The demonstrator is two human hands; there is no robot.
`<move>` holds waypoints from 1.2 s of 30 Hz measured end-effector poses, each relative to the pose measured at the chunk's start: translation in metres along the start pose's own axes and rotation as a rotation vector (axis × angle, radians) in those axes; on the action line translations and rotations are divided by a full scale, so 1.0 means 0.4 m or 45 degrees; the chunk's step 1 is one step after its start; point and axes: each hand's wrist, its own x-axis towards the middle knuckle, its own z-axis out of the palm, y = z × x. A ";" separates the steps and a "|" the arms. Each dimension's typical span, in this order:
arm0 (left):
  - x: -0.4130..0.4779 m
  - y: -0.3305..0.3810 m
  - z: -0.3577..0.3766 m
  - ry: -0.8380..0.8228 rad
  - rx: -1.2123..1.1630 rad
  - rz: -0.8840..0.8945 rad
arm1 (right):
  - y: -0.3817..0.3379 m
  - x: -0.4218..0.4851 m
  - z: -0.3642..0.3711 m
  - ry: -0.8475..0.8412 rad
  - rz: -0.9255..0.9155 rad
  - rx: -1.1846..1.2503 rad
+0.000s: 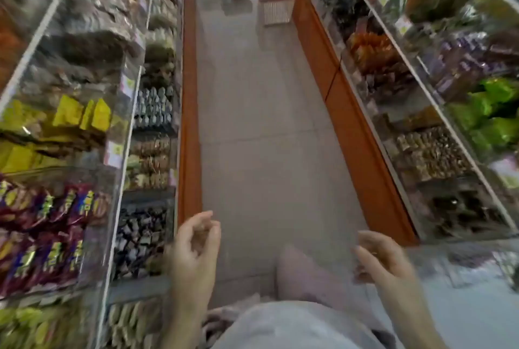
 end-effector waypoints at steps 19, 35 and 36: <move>0.996 0.213 0.474 0.148 -0.021 -0.308 | -0.623 1.147 0.476 -0.212 -0.091 -0.168; 2.438 0.637 0.921 -0.039 0.039 -0.034 | -1.180 2.142 0.925 -0.026 -0.030 -0.170; 2.511 0.655 0.949 -0.019 0.034 -0.043 | -1.233 2.235 0.961 -0.043 -0.061 -0.174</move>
